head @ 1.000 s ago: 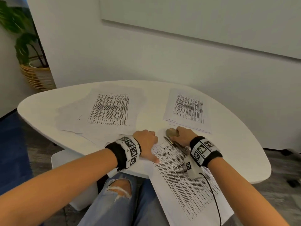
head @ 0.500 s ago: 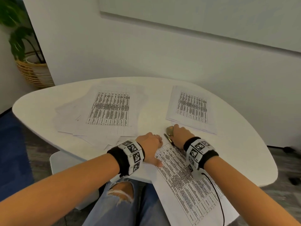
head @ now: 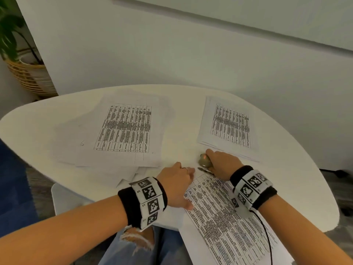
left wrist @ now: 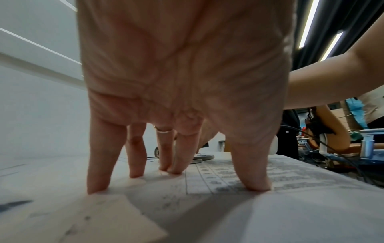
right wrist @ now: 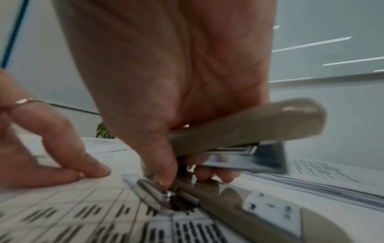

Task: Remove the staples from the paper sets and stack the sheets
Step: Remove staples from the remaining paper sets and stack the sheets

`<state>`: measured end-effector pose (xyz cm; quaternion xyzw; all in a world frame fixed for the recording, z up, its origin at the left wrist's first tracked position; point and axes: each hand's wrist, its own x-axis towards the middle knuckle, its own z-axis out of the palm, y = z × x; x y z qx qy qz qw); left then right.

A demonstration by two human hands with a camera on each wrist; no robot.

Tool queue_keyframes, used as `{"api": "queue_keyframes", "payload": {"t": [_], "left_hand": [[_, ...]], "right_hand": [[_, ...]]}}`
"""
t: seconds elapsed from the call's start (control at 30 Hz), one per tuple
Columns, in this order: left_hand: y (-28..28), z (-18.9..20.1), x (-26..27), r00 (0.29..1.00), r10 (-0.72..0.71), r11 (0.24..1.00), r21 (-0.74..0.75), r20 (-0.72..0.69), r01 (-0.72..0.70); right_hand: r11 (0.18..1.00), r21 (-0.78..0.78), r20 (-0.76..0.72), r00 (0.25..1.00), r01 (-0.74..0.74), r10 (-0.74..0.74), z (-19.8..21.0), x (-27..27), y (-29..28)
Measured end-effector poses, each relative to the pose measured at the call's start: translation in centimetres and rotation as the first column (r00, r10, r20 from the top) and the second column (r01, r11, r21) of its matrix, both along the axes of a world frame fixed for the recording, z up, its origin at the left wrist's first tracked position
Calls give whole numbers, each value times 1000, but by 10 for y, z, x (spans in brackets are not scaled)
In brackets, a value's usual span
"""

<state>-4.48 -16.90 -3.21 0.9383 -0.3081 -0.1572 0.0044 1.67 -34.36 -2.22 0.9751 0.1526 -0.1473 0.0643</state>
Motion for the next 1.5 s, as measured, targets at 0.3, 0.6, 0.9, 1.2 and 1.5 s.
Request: {"api": "queue_keyframes", "payload": {"t": [0.3,0.6,0.9,1.2,1.5], "left_hand": [[-3,4,5,1000,-4,1000,8,-22,4],[-8,3,-1,996,-52,999,-1,-70,52],[-5,-4,-1,996,-77,997,-3,-36,77],[-4,-3,-10,1000,-19,999,36,-9,20],[-6,1,-14,999,-47,996,75,15,46]], "right_hand": [[981,72,-2,983,182,-183,-12,-15,7],[995,72,145,988,-71,60,-13,2,8],[987,110,14,993,114,-116,-15,-10,24],[993,49,33,994,-103,102,-13,13,28],[999,33,72,996,41,-43,-18,-2,41]]}}
